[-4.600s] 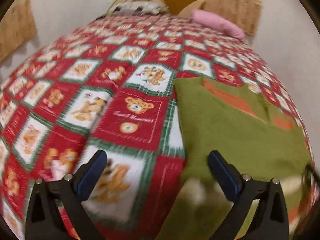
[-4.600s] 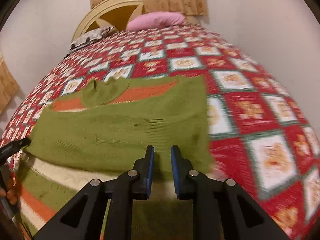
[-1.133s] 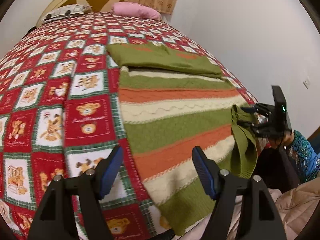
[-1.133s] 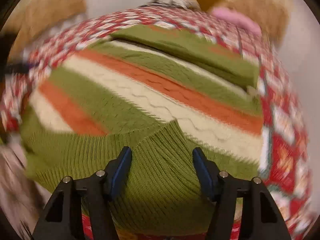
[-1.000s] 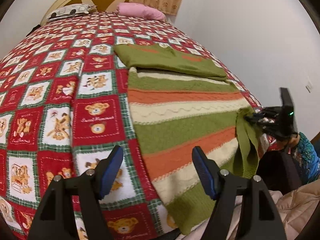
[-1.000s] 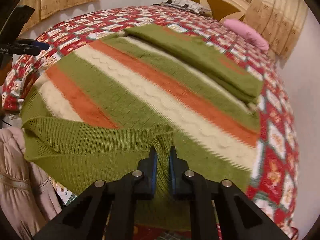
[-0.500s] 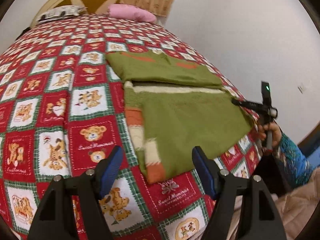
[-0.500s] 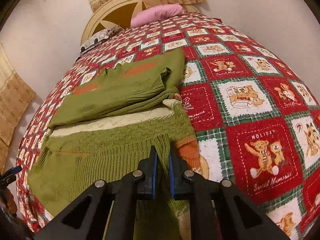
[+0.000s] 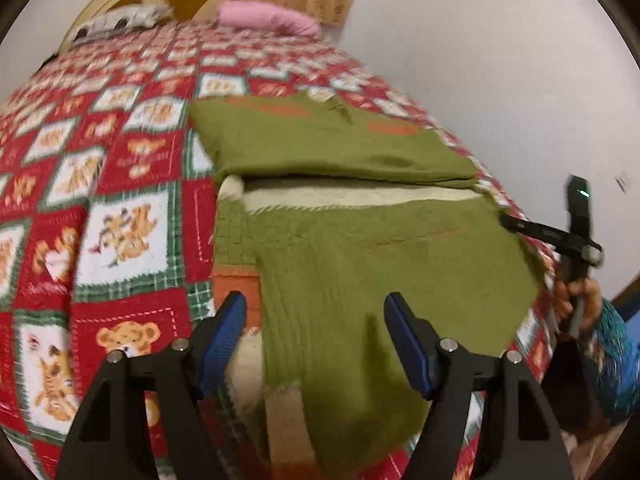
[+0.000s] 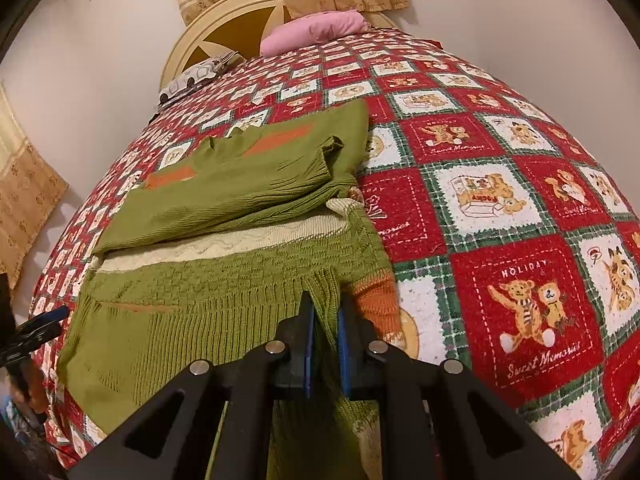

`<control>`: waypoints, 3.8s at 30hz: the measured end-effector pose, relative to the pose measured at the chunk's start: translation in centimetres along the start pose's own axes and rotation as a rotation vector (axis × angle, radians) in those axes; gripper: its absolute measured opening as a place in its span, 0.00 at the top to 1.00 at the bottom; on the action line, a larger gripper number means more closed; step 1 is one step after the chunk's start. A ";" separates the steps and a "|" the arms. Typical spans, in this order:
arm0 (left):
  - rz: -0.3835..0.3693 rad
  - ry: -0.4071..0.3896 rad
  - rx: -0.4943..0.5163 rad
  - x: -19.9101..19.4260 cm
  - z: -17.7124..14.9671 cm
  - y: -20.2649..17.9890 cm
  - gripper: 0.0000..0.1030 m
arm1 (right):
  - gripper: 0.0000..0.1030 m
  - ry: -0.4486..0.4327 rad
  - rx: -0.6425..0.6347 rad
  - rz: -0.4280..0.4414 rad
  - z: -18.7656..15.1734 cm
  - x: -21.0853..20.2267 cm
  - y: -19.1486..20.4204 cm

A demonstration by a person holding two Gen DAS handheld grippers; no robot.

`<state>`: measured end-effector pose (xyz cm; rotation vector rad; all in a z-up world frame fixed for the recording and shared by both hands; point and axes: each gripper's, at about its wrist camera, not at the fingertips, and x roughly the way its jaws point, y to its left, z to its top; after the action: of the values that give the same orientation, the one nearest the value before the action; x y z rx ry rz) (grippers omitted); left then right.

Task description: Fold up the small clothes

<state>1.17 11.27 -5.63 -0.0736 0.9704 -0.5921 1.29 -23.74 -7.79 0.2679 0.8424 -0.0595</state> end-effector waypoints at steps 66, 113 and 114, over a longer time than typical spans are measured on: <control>0.020 -0.185 -0.169 -1.6 5.5 -0.4 0.84 | 0.91 -0.260 -0.301 -0.233 7.7 -3.2 8.1; 0.425 -0.202 -0.126 2.7 10.4 2.1 0.47 | 0.81 -0.226 -0.082 -0.321 14.8 2.9 1.0; 0.407 -0.205 -0.127 2.4 9.7 1.5 0.44 | 0.81 -0.207 -0.084 -0.286 13.8 2.5 1.5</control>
<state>10.49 9.38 -2.29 -0.0461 0.7931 -0.1442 13.21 -25.71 -0.58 0.0592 0.6700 -0.3141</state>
